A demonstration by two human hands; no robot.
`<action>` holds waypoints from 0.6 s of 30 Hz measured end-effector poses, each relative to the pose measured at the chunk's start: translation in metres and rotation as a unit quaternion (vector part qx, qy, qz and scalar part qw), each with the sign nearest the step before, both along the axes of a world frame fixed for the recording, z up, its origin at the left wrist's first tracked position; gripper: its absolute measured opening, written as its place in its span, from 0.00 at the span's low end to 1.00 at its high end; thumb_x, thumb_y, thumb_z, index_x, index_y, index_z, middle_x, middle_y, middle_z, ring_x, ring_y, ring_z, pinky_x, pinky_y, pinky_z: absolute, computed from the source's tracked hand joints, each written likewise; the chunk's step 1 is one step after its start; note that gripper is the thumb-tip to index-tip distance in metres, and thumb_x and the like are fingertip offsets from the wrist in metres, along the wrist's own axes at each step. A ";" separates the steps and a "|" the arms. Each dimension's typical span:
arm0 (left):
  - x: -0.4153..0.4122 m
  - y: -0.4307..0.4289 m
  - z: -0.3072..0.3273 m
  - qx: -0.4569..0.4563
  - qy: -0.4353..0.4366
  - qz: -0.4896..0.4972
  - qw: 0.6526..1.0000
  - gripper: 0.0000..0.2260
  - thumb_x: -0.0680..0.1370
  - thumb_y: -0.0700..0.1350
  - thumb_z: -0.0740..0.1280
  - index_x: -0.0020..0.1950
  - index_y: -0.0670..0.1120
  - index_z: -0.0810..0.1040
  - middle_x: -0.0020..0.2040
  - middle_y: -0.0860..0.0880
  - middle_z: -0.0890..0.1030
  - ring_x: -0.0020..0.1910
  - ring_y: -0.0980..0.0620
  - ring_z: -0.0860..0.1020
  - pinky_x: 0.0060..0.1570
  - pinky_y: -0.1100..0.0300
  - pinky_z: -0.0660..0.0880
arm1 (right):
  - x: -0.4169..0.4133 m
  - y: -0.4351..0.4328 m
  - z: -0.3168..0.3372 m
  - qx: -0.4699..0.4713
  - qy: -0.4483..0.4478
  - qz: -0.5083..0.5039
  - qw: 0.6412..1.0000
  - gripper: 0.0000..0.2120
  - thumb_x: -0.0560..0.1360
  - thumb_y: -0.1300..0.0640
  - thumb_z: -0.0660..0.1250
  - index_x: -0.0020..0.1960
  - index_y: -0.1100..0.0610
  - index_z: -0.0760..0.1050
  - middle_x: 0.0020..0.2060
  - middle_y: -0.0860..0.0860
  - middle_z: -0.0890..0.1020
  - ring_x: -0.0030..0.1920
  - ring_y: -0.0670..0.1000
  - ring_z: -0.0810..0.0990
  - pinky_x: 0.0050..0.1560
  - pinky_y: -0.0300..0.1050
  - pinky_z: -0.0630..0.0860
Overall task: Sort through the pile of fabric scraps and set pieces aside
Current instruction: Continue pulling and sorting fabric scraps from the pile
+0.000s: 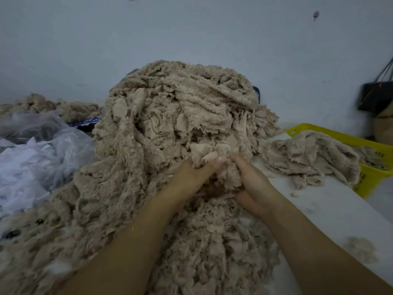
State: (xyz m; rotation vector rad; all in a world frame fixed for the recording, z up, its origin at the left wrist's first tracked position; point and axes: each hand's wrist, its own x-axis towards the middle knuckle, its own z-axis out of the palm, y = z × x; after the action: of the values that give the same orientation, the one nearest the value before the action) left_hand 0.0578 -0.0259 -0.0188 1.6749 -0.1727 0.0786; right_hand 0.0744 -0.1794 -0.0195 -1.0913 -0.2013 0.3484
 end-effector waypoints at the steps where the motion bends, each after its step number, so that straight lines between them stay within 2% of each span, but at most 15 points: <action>1: 0.000 -0.002 0.000 -0.020 -0.013 -0.001 1.000 0.09 0.75 0.57 0.73 0.45 0.53 0.85 0.43 0.52 0.87 0.46 0.52 0.84 0.45 0.60 0.80 | 0.000 0.001 -0.001 -0.021 -0.006 -0.005 1.000 0.20 0.82 0.47 0.59 0.62 0.61 0.79 0.54 0.60 0.84 0.52 0.56 0.84 0.50 0.49 0.79; 3: 0.002 -0.002 0.000 -0.051 -0.014 0.014 0.998 0.04 0.77 0.48 0.73 0.45 0.49 0.85 0.41 0.49 0.86 0.42 0.49 0.83 0.47 0.51 0.81 | -0.001 0.005 0.000 -0.053 -0.028 -0.007 0.998 0.21 0.78 0.42 0.64 0.57 0.57 0.82 0.46 0.57 0.83 0.41 0.52 0.82 0.38 0.45 0.77; 5: 0.004 0.000 -0.001 -0.069 0.009 0.015 0.997 0.08 0.77 0.50 0.73 0.50 0.46 0.85 0.45 0.43 0.86 0.44 0.43 0.83 0.49 0.41 0.82 | -0.003 0.007 0.000 -0.072 -0.064 -0.004 0.995 0.21 0.72 0.37 0.68 0.53 0.52 0.83 0.42 0.54 0.82 0.36 0.48 0.80 0.28 0.40 0.72; 6: 0.004 0.001 -0.001 -0.067 0.014 0.019 0.997 0.09 0.77 0.52 0.73 0.52 0.47 0.85 0.47 0.44 0.86 0.46 0.43 0.84 0.50 0.42 0.82 | -0.003 0.009 -0.001 -0.085 -0.082 -0.012 0.993 0.22 0.70 0.36 0.70 0.54 0.51 0.82 0.41 0.52 0.82 0.35 0.48 0.80 0.26 0.39 0.71; 8: 0.004 0.002 -0.002 -0.080 0.006 0.039 0.996 0.10 0.78 0.52 0.71 0.54 0.49 0.85 0.50 0.47 0.87 0.51 0.47 0.85 0.53 0.48 0.81 | -0.001 0.011 -0.005 -0.121 -0.106 -0.049 0.986 0.29 0.66 0.35 0.72 0.58 0.53 0.76 0.47 0.53 0.83 0.40 0.50 0.82 0.30 0.42 0.74; 10: 0.006 0.004 -0.001 -0.145 0.014 0.056 0.988 0.09 0.80 0.49 0.69 0.54 0.47 0.84 0.49 0.48 0.87 0.50 0.51 0.85 0.47 0.56 0.82 | 0.001 0.011 -0.005 -0.132 -0.095 -0.073 0.984 0.31 0.65 0.36 0.73 0.61 0.52 0.72 0.59 0.55 0.80 0.49 0.53 0.82 0.38 0.44 0.78; 11: 0.006 0.005 -0.001 -0.170 0.026 0.055 0.984 0.08 0.81 0.48 0.68 0.53 0.45 0.83 0.47 0.48 0.87 0.48 0.52 0.85 0.43 0.59 0.82 | 0.001 0.010 -0.005 -0.121 -0.080 -0.064 0.987 0.30 0.65 0.38 0.73 0.61 0.51 0.70 0.61 0.54 0.79 0.50 0.52 0.82 0.40 0.44 0.79; 12: 0.006 0.005 -0.001 -0.178 0.035 0.049 0.982 0.09 0.81 0.48 0.68 0.52 0.44 0.83 0.46 0.48 0.87 0.47 0.51 0.86 0.40 0.60 0.81 | 0.002 0.009 -0.005 -0.104 -0.068 -0.041 0.991 0.27 0.67 0.41 0.72 0.61 0.52 0.71 0.60 0.53 0.81 0.48 0.51 0.83 0.39 0.43 0.79; 15: 0.007 0.000 -0.003 -0.111 0.053 0.010 0.992 0.18 0.77 0.58 0.67 0.52 0.45 0.86 0.49 0.40 0.86 0.45 0.43 0.85 0.42 0.52 0.82 | -0.004 0.008 -0.008 -0.109 -0.057 0.041 0.992 0.11 0.77 0.51 0.68 0.52 0.58 0.79 0.42 0.53 0.86 0.36 0.47 0.83 0.32 0.39 0.77; 17: 0.007 0.002 -0.001 -0.102 0.049 -0.048 0.992 0.22 0.75 0.64 0.65 0.54 0.48 0.86 0.53 0.40 0.85 0.51 0.43 0.84 0.52 0.50 0.81 | -0.002 0.008 -0.008 -0.117 -0.063 0.033 0.991 0.09 0.80 0.55 0.65 0.50 0.61 0.79 0.37 0.55 0.82 0.31 0.47 0.79 0.29 0.38 0.75; 18: 0.009 0.005 -0.001 -0.113 0.029 -0.065 0.991 0.23 0.76 0.66 0.63 0.56 0.50 0.85 0.56 0.43 0.85 0.57 0.44 0.83 0.59 0.49 0.78 | 0.001 0.004 -0.006 -0.081 -0.066 -0.006 0.995 0.09 0.81 0.55 0.65 0.51 0.61 0.79 0.38 0.56 0.81 0.31 0.48 0.79 0.29 0.39 0.75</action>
State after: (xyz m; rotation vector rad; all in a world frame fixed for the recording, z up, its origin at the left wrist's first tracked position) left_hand 0.0667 -0.0206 -0.0197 1.4352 -0.2210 -0.0470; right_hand 0.0757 -0.1749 -0.0254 -1.2760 -0.2876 0.2855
